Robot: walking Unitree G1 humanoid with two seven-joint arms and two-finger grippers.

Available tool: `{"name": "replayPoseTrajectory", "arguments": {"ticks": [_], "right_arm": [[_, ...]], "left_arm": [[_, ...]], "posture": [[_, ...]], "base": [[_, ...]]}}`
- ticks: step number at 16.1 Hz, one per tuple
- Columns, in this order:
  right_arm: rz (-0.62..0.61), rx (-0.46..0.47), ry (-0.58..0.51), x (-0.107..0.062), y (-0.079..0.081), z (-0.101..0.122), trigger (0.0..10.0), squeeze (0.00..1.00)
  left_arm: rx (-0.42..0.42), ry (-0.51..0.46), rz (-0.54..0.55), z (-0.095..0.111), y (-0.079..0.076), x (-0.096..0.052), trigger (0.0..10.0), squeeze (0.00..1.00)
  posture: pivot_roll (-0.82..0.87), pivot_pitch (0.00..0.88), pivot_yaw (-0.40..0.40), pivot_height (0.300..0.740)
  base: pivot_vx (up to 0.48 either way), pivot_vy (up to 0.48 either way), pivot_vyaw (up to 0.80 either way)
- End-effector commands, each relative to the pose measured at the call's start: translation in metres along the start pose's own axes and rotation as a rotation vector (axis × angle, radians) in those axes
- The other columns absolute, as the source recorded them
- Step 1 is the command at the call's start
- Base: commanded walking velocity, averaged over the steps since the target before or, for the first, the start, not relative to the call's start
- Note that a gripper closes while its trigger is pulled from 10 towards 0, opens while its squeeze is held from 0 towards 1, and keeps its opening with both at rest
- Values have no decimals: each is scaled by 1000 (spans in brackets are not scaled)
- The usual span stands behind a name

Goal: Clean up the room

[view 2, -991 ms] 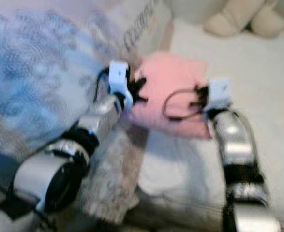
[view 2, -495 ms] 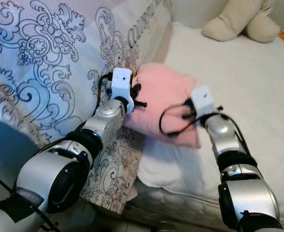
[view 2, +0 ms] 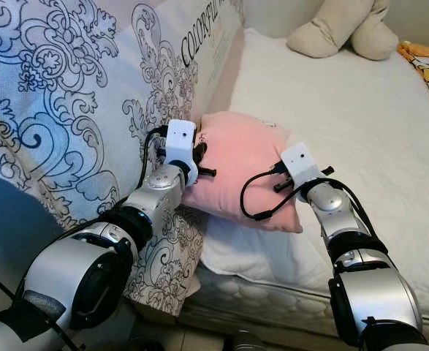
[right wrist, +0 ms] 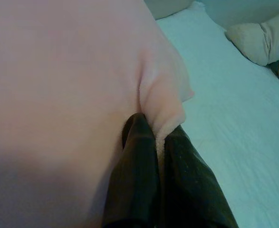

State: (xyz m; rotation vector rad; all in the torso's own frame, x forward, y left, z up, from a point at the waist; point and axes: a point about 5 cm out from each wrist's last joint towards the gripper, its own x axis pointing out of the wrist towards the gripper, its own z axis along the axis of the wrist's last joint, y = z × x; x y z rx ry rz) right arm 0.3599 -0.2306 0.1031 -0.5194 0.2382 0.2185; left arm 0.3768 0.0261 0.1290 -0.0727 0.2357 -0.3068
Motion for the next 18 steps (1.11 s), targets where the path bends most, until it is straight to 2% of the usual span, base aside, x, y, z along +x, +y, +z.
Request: {"name": "replayPoseTrajectory", "arguments": {"ticks": [1, 2, 4, 5, 7, 8, 9, 10, 12, 14, 15, 17, 18], "right_arm": [[-88, 56, 21, -7, -25, -5, 10000, 0], [-90, 62, 21, -7, -26, -5, 10000, 0], [-102, 39, 34, -11, -33, -9, 10000, 0], [-108, 34, 53, -14, -34, -15, 10000, 0], [-106, 76, 59, -15, -32, -18, 10000, 0], [-100, 109, 58, -14, -29, -20, 10000, 427], [-93, 143, 60, -14, -26, -22, 10000, 1000], [-88, 162, 66, -14, -23, -24, 10000, 1000], [-95, 250, 70, -14, -19, -27, 10000, 1000], [-114, 377, 69, -15, -16, -32, 10000, 1000], [-118, 404, 69, -15, -15, -34, 10000, 1000], [-107, 489, 43, -16, -6, -37, 10000, 1000], [-104, 504, 30, -17, -4, -38, 10000, 1000]], "left_arm": [[-165, 93, -70, -35, -51, -9, 10000, 0], [-174, 95, -73, -35, -52, -10, 10000, 0], [-252, 144, -86, -48, -65, -14, 10000, 0], [-266, 175, -94, -57, -72, -18, 10000, 0], [-271, 189, -106, -60, -75, -20, 10000, 0], [-262, 196, -115, -62, -77, -20, 10000, 165], [-275, 201, -120, -62, -77, -21, 10000, 1000], [-280, 200, -123, -62, -77, -20, 10000, 1000], [-233, 191, -115, -60, -73, -19, 10000, 1000], [-138, 175, -110, -58, -67, -18, 10000, 1000], [-112, 171, -102, -58, -64, -18, 10000, 1000], [-109, 184, -45, -61, -47, -17, 10000, 1000], [-122, 184, -38, -61, -42, -17, 10000, 1000]], "posture": [[-114, 52, -3, 740], [-115, 50, -3, 740], [-120, 47, -3, 740], [-121, 48, -3, 740], [-122, 46, -4, 740], [-124, 44, -5, 740], [-124, 41, -7, 740], [-123, 39, -7, 740], [-120, 34, -9, 740], [-117, 29, -9, 740], [-114, 26, -8, 740], [-118, 12, -1, 740], [-119, 9, 1, 740]], "base": [[0, 0, 0], [0, 0, 0], [0, 0, 0], [0, 0, 0], [0, 0, 0], [0, 0, 0], [0, 0, 0], [0, 0, 0], [0, 0, 0], [0, 0, 0], [0, 0, 0], [0, 0, 0], [0, 0, 0]]}}
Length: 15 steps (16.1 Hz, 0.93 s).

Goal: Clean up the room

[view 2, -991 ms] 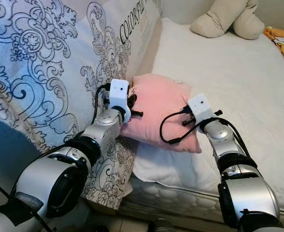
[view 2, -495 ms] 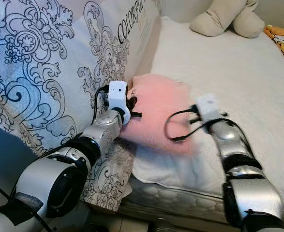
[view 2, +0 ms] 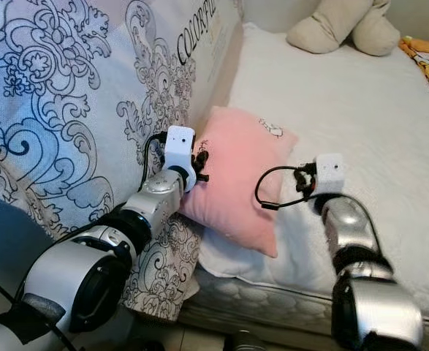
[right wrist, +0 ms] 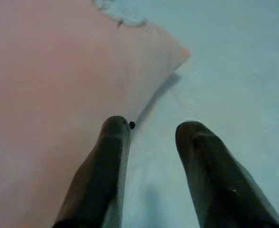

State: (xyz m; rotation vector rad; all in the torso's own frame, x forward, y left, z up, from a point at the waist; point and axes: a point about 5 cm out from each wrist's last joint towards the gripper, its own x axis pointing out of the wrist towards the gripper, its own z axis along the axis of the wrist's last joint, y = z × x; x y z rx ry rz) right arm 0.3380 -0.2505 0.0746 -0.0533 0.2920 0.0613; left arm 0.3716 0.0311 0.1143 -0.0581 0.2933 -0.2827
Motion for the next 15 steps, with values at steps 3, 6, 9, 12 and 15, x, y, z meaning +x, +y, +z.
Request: {"name": "replayPoseTrajectory", "arguments": {"ticks": [3, 6, 9, 12, 15], "right_arm": [[-15, 64, -77, -9, -1, -4, 10000, 1000], [-48, 82, -161, -32, 6, -12, 10000, 1000], [-84, 41, -232, -68, 23, -19, 10000, 1000], [-91, 40, -246, -74, 26, -19, 10000, 1000], [-91, 40, -246, -74, 26, -19, 10000, 1000]], "left_arm": [[-81, 72, -94, -43, -29, -12, 10000, 1000], [26, -28, -105, -36, -1, -24, 10000, 1000], [159, -177, -117, -18, 21, -64, 10000, 1000], [176, -203, -123, -14, 22, -70, 10000, 1000], [176, -203, -123, -14, 22, -70, 10000, 1000]], "posture": [[-109, 0, 3, 740], [-83, 0, -1, 740], [-55, 0, -18, 740], [-53, 0, -19, 740], [-53, 0, -19, 740]], "base": [[0, 0, 0], [0, 0, 0], [0, 0, 0], [0, 0, 0], [0, 0, 0]]}}
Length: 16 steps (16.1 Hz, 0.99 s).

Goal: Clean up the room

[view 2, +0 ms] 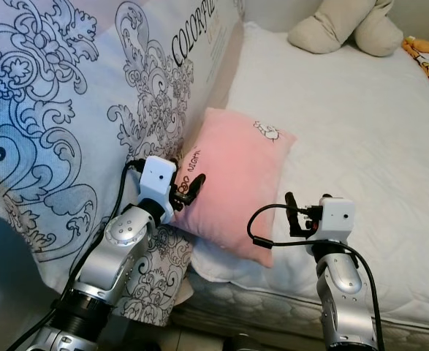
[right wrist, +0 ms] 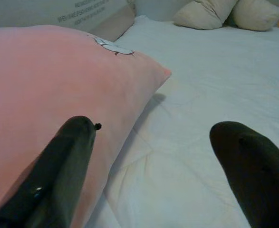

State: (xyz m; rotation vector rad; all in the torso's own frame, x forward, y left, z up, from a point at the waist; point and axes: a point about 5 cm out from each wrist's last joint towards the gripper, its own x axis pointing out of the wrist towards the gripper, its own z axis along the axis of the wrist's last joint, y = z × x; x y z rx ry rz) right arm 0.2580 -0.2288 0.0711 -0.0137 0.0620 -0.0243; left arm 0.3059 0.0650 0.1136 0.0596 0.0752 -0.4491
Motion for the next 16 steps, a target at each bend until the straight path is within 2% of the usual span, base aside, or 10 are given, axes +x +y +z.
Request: {"name": "replayPoseTrajectory", "arguments": {"ticks": [1, 10, 11, 12, 13, 14, 15, 16], "right_arm": [[-4, -5, -17, 2, 0, 5, 10000, 1000], [-4, -5, -17, 2, 0, 5, 10000, 1000], [-12, -6, -20, -8, 4, 11, 10000, 1000], [-97, 28, -116, -16, 6, 22, 10000, 1000], [-117, 41, -137, -16, 7, 25, 10000, 1000], [-138, 56, -143, -12, 7, 26, 10000, 1000], [-149, 71, -138, -10, 8, 26, 10000, 0], [-156, 91, -138, -8, 8, 27, 10000, 0]], "left_arm": [[10, -9, 29, 4, 8, -1, 10000, 1000], [10, -9, 29, 4, 8, -1, 10000, 1000], [34, -18, 23, 12, 8, -12, 10000, 1000], [-22, -85, 185, -1, 40, -46, 10000, 1000], [-32, -103, 232, -4, 48, -54, 10000, 1000], [-41, -116, 256, -5, 54, -55, 10000, 1000], [-40, -119, 264, -3, 56, -52, 10000, 0], [-16, -114, 278, -2, 60, -51, 10000, 0]], "posture": [[-53, 0, -19, 740], [-53, 0, -19, 740], [-49, 0, -22, 740], [-22, 0, -45, 740], [-21, 0, -44, 740], [-21, 0, -41, 740], [-19, 0, -38, 740], [-19, 0, -35, 740]], "base": [[0, 0, 0], [0, 0, 0], [0, 0, 0], [0, 0, 0], [0, 0, 0], [0, 0, 0], [0, 0, 0], [0, 0, 0]]}}
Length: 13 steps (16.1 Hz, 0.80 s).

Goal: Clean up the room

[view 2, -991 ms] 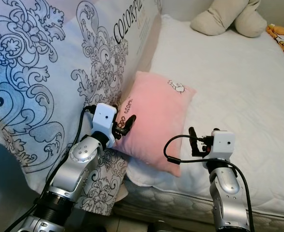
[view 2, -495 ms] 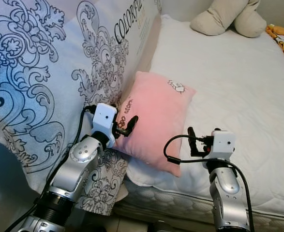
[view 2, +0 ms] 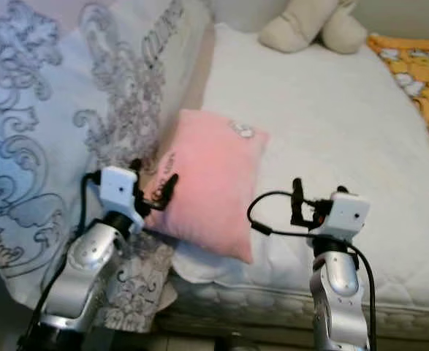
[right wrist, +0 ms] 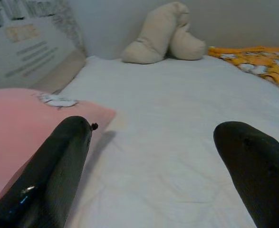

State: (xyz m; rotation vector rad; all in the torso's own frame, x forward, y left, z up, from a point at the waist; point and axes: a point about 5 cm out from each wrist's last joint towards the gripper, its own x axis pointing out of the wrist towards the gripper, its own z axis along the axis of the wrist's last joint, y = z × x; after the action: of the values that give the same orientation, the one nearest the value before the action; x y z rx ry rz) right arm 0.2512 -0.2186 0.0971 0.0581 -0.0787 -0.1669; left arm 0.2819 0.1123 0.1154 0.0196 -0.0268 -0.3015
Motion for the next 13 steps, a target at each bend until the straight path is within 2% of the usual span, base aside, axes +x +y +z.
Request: {"name": "replayPoseTrajectory", "arguments": {"ticks": [1, 3, 5, 7, 10, 13], "right_arm": [[-9, 17, -2, 1, 0, 2, 10000, 0], [-23, -5, -18, -3, 2, 7, 10000, 0], [3, -40, -34, -9, 5, 7, 10000, 0], [8, -21, -22, -4, 8, 5, 10000, 0], [36, -41, -19, 9, 9, 8, 10000, 0], [41, -44, -9, 10, 9, 7, 10000, 0]], "left_arm": [[33, -14, 135, 3, 31, -4, 10000, 0], [9, -6, 170, 2, 36, -13, 10000, 0], [22, -20, 142, 0, 29, -21, 10000, 0], [29, -38, 137, 3, 27, -15, 10000, 0], [2, -33, 127, 4, 26, -5, 10000, 0], [-27, -25, 147, 3, 29, 3, 10000, 0]], "posture": [[-18, 0, -32, 740], [-18, 0, -27, 740], [-20, 0, -23, 740], [-31, 0, -14, 740], [-48, 0, -10, 740], [-50, 0, -9, 740]], "base": [[0, 0, 0], [0, 0, 0], [0, 0, 0], [0, -480, 0], [0, -480, 0], [0, -480, 0]]}}
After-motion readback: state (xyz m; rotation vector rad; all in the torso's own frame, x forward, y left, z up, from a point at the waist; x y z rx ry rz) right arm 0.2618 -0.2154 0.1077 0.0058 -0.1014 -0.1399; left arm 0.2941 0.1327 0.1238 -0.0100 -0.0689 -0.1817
